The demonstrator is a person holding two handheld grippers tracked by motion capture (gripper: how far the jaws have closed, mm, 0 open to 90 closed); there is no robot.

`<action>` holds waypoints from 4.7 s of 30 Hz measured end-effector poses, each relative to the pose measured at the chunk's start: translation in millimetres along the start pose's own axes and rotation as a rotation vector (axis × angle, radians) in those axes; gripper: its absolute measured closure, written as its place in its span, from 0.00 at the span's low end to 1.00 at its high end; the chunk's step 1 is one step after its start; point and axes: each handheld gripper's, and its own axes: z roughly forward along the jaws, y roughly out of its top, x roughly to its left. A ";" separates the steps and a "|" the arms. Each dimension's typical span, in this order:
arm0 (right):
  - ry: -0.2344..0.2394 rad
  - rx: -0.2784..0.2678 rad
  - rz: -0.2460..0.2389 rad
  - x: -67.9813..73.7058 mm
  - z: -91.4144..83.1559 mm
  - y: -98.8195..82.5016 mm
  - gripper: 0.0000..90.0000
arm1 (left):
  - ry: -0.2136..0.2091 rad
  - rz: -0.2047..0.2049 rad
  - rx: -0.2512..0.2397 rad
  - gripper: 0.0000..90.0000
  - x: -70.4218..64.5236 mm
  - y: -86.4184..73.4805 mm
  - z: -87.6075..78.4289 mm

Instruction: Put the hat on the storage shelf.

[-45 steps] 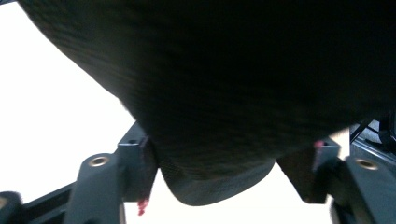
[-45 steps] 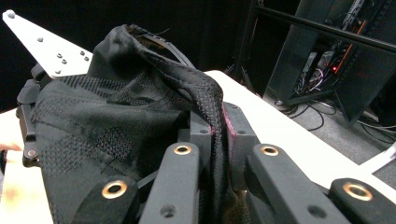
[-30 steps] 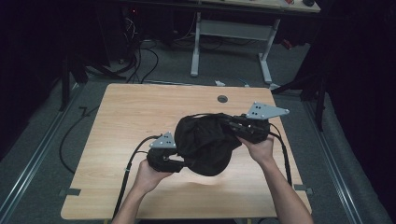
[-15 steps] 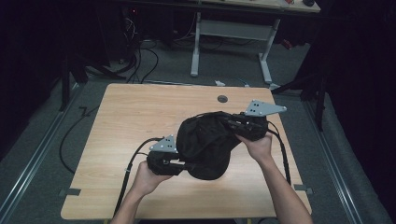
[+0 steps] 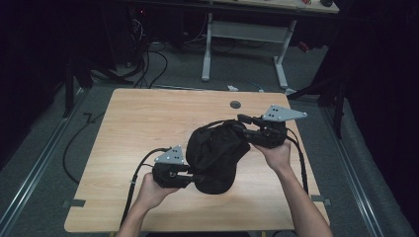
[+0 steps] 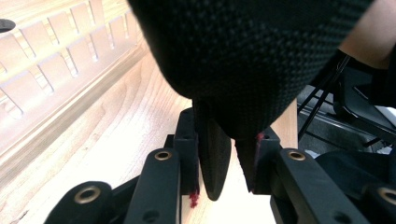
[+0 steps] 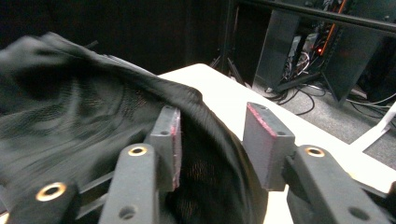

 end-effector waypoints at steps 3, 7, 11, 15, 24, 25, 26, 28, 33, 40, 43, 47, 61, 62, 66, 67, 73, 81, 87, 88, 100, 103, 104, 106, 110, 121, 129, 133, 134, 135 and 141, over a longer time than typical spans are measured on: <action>-0.009 -0.014 0.012 -2.6 -5.1 0.5 0.58 | 0.005 0.002 -0.014 0.80 0.6 1.3 -3.6; -0.036 -0.029 0.029 -6.2 -16.9 -2.2 0.56 | 0.014 0.003 -0.043 0.80 0.0 3.9 -10.3; -0.053 -0.006 0.029 -6.4 -21.9 -5.4 0.55 | 0.018 0.002 -0.058 0.80 0.6 5.4 -14.1; -0.088 0.013 0.028 -4.4 -26.0 -15.9 0.55 | 0.028 0.002 -0.086 0.80 1.2 6.9 -18.6; -0.135 0.106 0.076 -2.0 -28.9 -56.8 0.54 | 0.061 0.005 -0.160 0.80 0.6 13.1 -31.2; -0.138 0.117 0.082 -1.7 -28.3 -62.9 0.54 | 0.066 0.007 -0.173 0.80 0.8 13.8 -32.2; -0.140 0.132 0.093 -1.1 -27.2 -69.3 0.53 | 0.070 0.008 -0.177 0.80 1.1 14.6 -33.5; -0.148 0.161 0.106 -0.1 -23.8 -83.6 0.53 | 0.076 0.010 -0.195 0.80 1.5 16.3 -35.7; -0.180 0.242 0.170 -0.5 -11.7 -131.6 0.52 | 0.095 -0.002 -0.232 0.80 4.1 21.1 -39.5; -0.197 0.319 0.234 -2.2 0.9 -176.4 0.47 | 0.115 -0.010 -0.256 0.80 11.2 30.7 -40.1; -0.214 0.330 0.237 -2.2 3.0 -185.6 0.46 | 0.125 -0.006 -0.267 0.80 11.9 34.4 -39.6; -0.249 0.371 0.244 -1.8 5.7 -190.5 0.45 | 0.147 0.008 -0.295 0.80 12.8 42.6 -38.6; -0.302 0.409 0.169 6.0 11.5 -189.2 0.42 | 0.221 0.046 -0.349 0.80 16.4 66.7 -26.3; -0.301 0.409 0.166 5.7 11.4 -189.3 0.42 | 0.224 0.050 -0.352 0.80 16.8 69.2 -25.7; -0.300 0.410 0.169 6.1 11.4 -189.2 0.42 | 0.254 0.089 -0.380 0.80 17.1 78.2 -19.3; -0.299 0.410 0.166 5.8 11.4 -189.2 0.42 | 0.267 0.108 -0.377 0.80 17.6 81.4 -16.3; -0.300 0.410 0.170 6.2 11.5 -189.2 0.41 | 0.295 0.135 -0.380 0.80 22.9 89.2 -6.5; -0.300 0.410 0.170 6.2 11.6 -189.1 0.41 | 0.355 0.161 -0.397 0.80 38.4 96.6 4.3; -0.301 0.410 0.170 6.2 11.6 -189.1 0.41 | 0.402 0.189 -0.439 0.80 46.8 94.8 11.2; -0.301 0.410 0.171 6.2 11.6 -189.1 0.41 | 0.411 0.181 -0.447 0.80 50.3 94.9 13.6; -0.301 0.410 0.171 6.2 11.6 -189.1 0.41 | 0.448 0.191 -0.444 0.80 69.3 93.0 25.9; -0.301 0.410 0.172 6.3 11.7 -189.1 0.41 | 0.449 0.188 -0.446 0.80 73.8 92.5 28.9; -0.301 0.410 0.171 6.3 11.6 -189.1 0.41 | 0.449 0.188 -0.446 0.80 75.1 92.2 29.6; -0.301 0.410 0.171 6.3 11.6 -189.1 0.41 | 0.451 0.191 -0.444 0.80 77.2 91.3 31.5; -0.302 0.409 0.172 6.3 11.7 -189.1 0.41 | 0.446 0.188 -0.446 0.80 81.0 88.5 33.7; -0.301 0.410 0.171 6.3 11.7 -189.1 0.41 | 0.450 0.186 -0.445 0.80 88.3 85.7 32.1; -0.301 0.409 0.171 6.2 11.7 -189.1 0.41 | 0.454 0.170 -0.432 0.80 97.6 72.2 38.6; -0.301 0.411 0.173 6.5 11.7 -189.1 0.41 | 0.461 0.148 -0.433 0.78 96.9 68.9 35.7; -0.300 0.410 0.171 6.3 11.7 -189.1 0.41 | 0.464 0.145 -0.428 0.78 96.6 67.6 34.6; -0.301 0.410 0.172 6.4 11.7 -189.1 0.41 | 0.465 0.137 -0.425 0.77 96.5 66.5 33.6; -0.301 0.409 0.172 6.4 11.9 -189.1 0.41 | 0.471 0.094 -0.406 0.76 95.4 61.9 29.2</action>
